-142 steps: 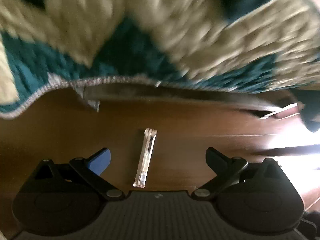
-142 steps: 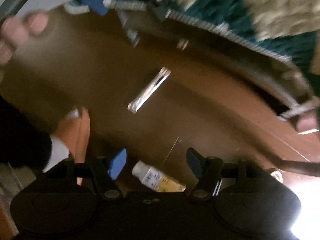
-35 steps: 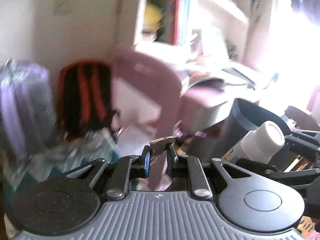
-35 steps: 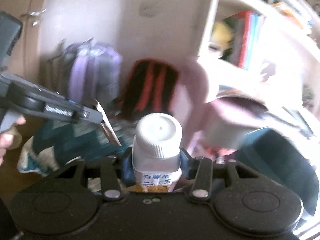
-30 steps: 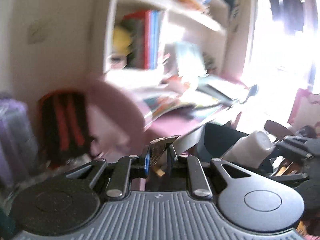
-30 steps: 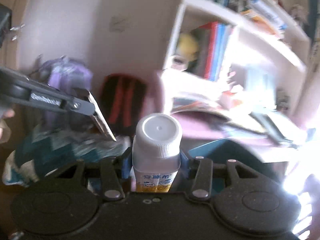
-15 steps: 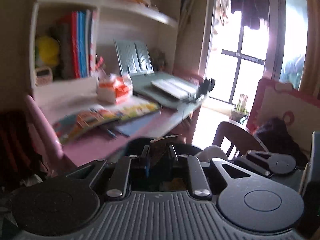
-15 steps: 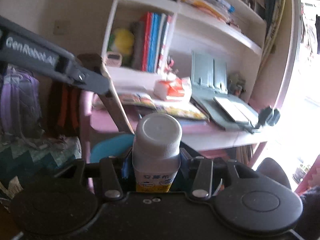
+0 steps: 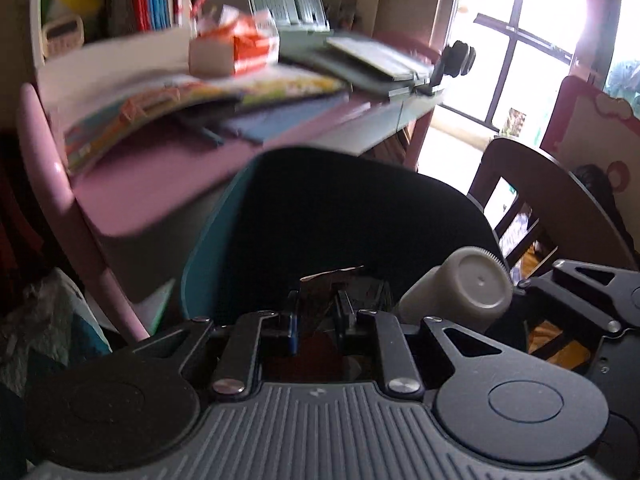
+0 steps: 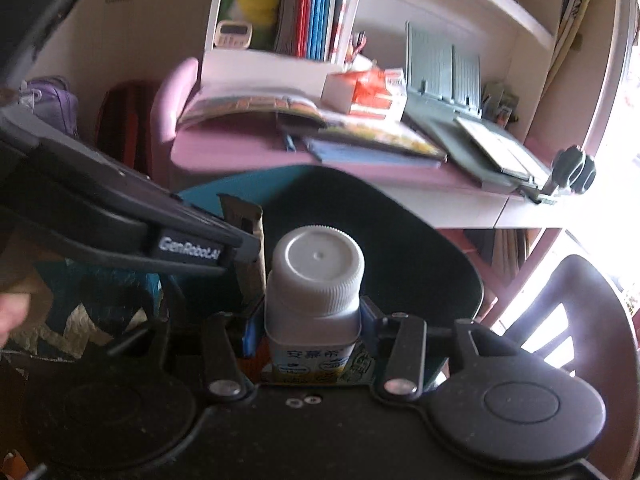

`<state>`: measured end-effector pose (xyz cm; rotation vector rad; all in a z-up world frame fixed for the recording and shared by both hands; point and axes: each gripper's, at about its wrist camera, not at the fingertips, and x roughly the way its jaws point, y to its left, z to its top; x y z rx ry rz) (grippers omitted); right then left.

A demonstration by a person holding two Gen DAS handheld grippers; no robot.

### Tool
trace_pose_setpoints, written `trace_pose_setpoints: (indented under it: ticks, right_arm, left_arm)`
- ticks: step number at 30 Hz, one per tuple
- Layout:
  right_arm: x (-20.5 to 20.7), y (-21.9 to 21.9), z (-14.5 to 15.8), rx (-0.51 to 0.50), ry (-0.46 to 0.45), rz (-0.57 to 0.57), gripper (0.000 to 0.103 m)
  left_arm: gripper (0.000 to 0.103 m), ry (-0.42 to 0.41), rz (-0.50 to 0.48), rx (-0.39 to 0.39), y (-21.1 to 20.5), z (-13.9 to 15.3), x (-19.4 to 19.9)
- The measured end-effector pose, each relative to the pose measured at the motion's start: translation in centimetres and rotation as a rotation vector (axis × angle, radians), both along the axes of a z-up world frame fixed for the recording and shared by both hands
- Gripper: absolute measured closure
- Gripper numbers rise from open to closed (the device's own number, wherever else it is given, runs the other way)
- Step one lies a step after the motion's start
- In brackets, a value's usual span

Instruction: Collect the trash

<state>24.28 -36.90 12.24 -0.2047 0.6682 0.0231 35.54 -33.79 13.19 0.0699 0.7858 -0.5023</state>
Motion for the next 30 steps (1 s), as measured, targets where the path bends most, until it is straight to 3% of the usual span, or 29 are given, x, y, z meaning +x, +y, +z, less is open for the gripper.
trace_pose_setpoints:
  ticks: [6,8,9,10,12,17,20,30]
  right_arm:
    - [-0.2,-0.8,-0.4,0.012,0.005,-0.023,0.055]
    - [-0.3,-1.1,-0.4,0.024,0.003,-0.027,0.053]
    - [-0.4,-1.3,-0.4,0.032,0.004,-0.034,0.052]
    - [-0.6,-1.4,-0.4,0.039,0.003,-0.041,0.051]
    - [-1.1,-1.5,-0.3,0.047,0.001,-0.048,0.050]
    - [-2.5,-1.5,0.4,0.066,-0.018,-0.069,0.047]
    - [-3.8,-1.5,1.1,0.084,-0.040,-0.077,0.046]
    - [-8.1,-1.0,3.9,0.183,-0.131,-0.104,0.043]
  left_arm:
    - [0.085,-0.007,-0.010,0.046,-0.5,-0.7,-0.1]
    - [0.077,-0.006,-0.010,0.039,-0.4,-0.6,-0.1]
    - [0.067,-0.016,-0.007,0.038,-0.2,-0.4,-0.4]
    - [0.051,-0.028,-0.005,0.039,-0.2,-0.3,-0.7]
    - [0.032,-0.061,0.007,0.034,0.2,0.3,-1.3]
    - [0.031,-0.082,0.030,-0.008,1.6,1.9,-2.8]
    - [0.024,-0.104,0.041,-0.010,2.4,2.6,-4.0]
    - [0.023,-0.197,0.063,-0.028,5.5,4.9,-9.0]
